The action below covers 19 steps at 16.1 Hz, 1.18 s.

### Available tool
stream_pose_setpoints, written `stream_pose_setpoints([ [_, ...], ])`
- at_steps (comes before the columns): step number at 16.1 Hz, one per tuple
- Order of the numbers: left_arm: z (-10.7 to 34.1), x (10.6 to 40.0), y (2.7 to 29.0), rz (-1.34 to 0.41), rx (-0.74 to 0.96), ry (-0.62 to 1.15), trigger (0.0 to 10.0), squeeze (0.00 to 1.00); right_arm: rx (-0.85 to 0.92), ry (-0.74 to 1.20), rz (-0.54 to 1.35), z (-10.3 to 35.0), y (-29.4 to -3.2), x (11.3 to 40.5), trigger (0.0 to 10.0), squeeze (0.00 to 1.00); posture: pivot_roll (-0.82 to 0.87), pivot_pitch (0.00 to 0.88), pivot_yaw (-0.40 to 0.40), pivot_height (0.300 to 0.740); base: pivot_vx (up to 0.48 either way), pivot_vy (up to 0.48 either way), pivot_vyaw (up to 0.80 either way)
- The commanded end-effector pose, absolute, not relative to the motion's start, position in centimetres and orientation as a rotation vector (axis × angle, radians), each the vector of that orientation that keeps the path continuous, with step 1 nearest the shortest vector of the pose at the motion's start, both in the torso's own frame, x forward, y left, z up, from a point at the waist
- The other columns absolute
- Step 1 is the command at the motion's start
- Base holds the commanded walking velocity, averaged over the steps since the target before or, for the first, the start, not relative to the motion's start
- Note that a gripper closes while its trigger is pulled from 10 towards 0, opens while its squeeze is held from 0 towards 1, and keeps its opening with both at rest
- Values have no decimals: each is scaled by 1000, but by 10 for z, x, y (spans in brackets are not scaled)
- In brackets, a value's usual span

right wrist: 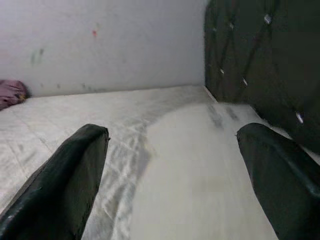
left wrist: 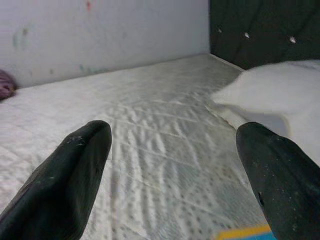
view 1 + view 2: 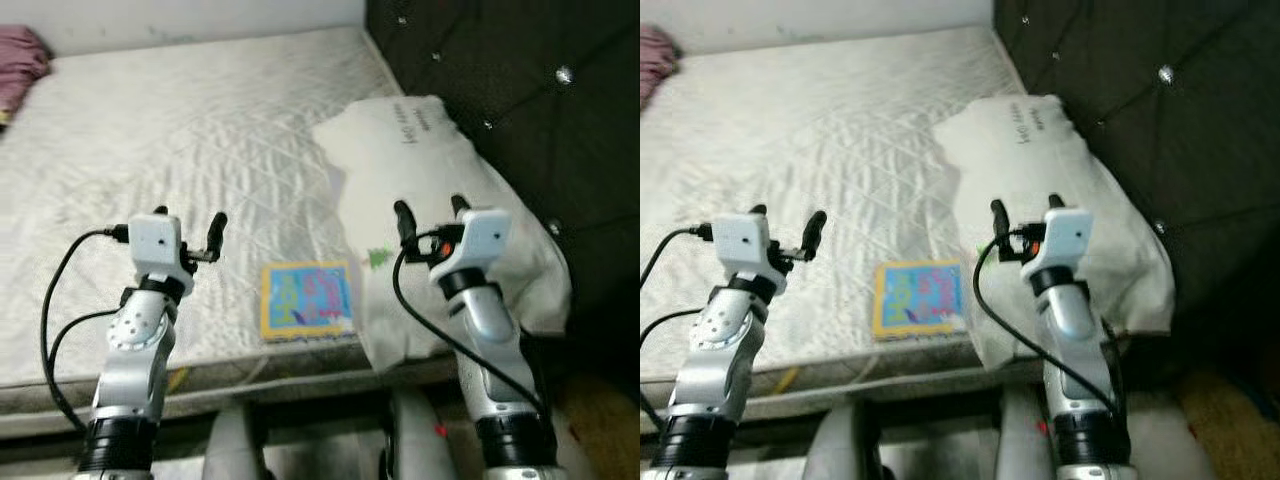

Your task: Clean up the room

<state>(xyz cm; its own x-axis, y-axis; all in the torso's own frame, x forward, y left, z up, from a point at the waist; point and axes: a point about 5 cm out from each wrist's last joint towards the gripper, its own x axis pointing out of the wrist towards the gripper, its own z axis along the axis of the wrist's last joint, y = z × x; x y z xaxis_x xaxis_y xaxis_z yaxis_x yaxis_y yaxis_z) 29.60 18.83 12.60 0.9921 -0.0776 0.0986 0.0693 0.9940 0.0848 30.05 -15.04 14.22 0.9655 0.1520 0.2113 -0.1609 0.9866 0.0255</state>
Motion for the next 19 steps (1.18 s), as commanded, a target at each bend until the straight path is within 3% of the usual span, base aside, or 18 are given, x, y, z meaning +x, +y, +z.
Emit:
stream_pose_setpoints([
  [1, 125, 297, 189, -63, 97, -92, 10000, 0, 37, -230, 152, 148, -152, 302, 10000, 0, -69, 0, 89, 690, 0, 0, 0],
  [8, 123, 300, 186, -76, 108, -89, 10000, 0, 1, -215, 116, 142, -160, 289, 10000, 0, -86, 0, 92, 740, 0, 0, 0],
  [19, 112, 294, 186, -70, 105, -58, 10000, 0, -41, -194, 7, 136, -174, 280, 10000, 0, -107, 0, 108, 740, 0, 0, -84],
])
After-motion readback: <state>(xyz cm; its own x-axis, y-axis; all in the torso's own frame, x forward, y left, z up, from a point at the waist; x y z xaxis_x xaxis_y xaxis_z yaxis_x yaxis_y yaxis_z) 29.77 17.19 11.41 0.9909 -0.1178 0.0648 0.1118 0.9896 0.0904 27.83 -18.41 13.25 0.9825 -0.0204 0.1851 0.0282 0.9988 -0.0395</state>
